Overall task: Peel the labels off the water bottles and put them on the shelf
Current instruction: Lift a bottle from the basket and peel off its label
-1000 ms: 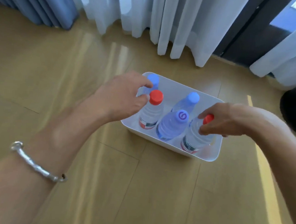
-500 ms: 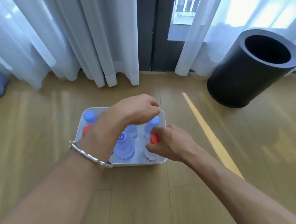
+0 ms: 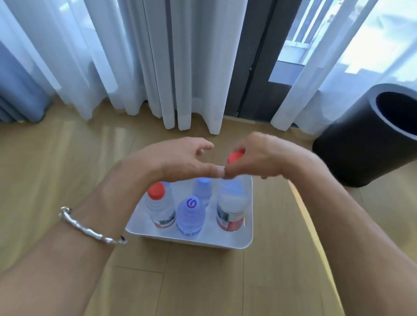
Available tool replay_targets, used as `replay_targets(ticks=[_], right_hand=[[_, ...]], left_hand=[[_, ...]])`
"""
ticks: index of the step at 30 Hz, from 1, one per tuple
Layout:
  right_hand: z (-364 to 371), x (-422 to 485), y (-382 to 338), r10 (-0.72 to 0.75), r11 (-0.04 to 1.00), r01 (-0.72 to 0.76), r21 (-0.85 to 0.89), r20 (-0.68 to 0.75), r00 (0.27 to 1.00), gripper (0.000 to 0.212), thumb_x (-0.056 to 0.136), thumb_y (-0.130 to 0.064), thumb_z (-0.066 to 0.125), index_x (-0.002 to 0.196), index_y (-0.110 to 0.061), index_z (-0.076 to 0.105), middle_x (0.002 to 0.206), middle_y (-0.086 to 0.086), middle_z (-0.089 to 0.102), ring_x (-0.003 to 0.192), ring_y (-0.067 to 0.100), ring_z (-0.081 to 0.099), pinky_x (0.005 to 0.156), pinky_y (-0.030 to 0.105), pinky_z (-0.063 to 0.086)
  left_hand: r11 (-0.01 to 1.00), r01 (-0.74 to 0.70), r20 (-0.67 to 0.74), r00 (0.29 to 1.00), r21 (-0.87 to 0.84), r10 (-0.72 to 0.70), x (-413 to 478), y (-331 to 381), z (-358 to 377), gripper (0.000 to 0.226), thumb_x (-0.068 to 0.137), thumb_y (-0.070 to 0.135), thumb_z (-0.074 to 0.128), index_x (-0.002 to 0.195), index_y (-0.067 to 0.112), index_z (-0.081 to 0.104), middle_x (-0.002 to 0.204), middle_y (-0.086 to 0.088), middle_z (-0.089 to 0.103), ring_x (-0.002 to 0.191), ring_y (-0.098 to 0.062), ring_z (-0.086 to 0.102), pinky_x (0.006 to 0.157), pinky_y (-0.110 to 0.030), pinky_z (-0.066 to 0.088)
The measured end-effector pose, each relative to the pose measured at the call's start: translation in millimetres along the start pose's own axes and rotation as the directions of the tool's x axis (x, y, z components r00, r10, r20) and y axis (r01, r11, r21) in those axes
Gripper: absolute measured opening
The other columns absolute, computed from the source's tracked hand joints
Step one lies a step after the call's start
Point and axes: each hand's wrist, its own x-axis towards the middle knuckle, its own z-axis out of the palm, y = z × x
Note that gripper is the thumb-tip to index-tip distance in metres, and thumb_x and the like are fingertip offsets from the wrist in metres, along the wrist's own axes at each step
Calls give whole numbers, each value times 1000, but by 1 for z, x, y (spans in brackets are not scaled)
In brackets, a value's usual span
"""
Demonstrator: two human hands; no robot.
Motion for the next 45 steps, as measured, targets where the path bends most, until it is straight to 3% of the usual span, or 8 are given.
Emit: replay_targets(ticks=[8, 15, 19, 23, 27, 35, 38, 45], right_hand=[[-36, -38, -2, -214, 904, 305, 301, -300, 930, 37, 69, -41, 74, 58, -9, 62, 55, 1, 40, 53, 12, 40, 47, 26, 37], [-41, -41, 2, 40, 570, 390, 723, -499, 866, 28, 81, -30, 68, 75, -3, 68, 63, 5, 52, 54, 16, 46, 50, 25, 38], [-36, -29, 2, 60, 480, 394, 784, -477, 877, 40, 89, -42, 61, 70, -7, 61, 60, 0, 47, 51, 10, 43, 62, 28, 41], [-27, -16, 1, -25, 547, 368, 752, -425, 905, 27, 95, -40, 54, 93, -16, 65, 83, 3, 60, 72, 17, 57, 74, 33, 53], [-5, -4, 0, -150, 619, 164, 768, -89, 985, 51, 93, -61, 40, 117, -23, 64, 106, 0, 72, 97, 17, 70, 90, 43, 55], [29, 0, -16, -378, 188, 69, 980, 7, 926, 73, 78, -64, 46, 136, -20, 49, 125, 9, 65, 113, 28, 64, 97, 47, 50], [38, -7, -25, -380, 82, 30, 996, 4, 925, 68, 74, -61, 48, 121, -14, 59, 104, 11, 71, 90, 25, 70, 83, 37, 58], [34, -20, -28, -281, 51, 136, 989, -116, 953, 47, 91, -51, 48, 116, -13, 58, 88, 10, 69, 73, 21, 69, 72, 35, 60]], left_hand=[[915, -349, -1, 934, -204, 356, -2, 38, 8, 56, 63, 51, 75, 111, 60, 50, 106, 27, 64, 103, 8, 59, 87, -17, 49], [803, -374, -107, 924, -464, 368, -9, 38, 14, 75, 56, 41, 87, 122, 34, 54, 109, 5, 71, 100, -9, 68, 91, -33, 51], [757, -366, -293, 926, -541, 239, -6, 36, 19, 52, 61, 40, 79, 108, 35, 59, 95, 12, 74, 87, 0, 70, 72, -14, 53], [714, -331, -377, 921, -617, 100, -8, 27, 11, 55, 64, 51, 78, 113, 28, 64, 97, 8, 74, 88, -6, 71, 76, -29, 55], [700, -313, -433, 901, -642, 6, -10, 23, -1, 41, 72, 50, 71, 101, 21, 68, 90, 3, 76, 80, -11, 73, 66, -26, 53], [580, -335, -433, 901, -743, -35, -14, 17, -8, 57, 77, 58, 61, 113, 14, 63, 97, -8, 74, 87, -25, 73, 80, -41, 58], [540, -404, -466, 885, -738, 26, -16, 20, -1, 56, 80, 57, 52, 119, 17, 60, 96, -7, 74, 86, -23, 73, 75, -35, 58], [808, -380, -552, 830, -450, 83, -18, 27, 3, 69, 78, 74, 30, 122, 26, 50, 91, 8, 70, 75, 2, 70, 59, -10, 52]])
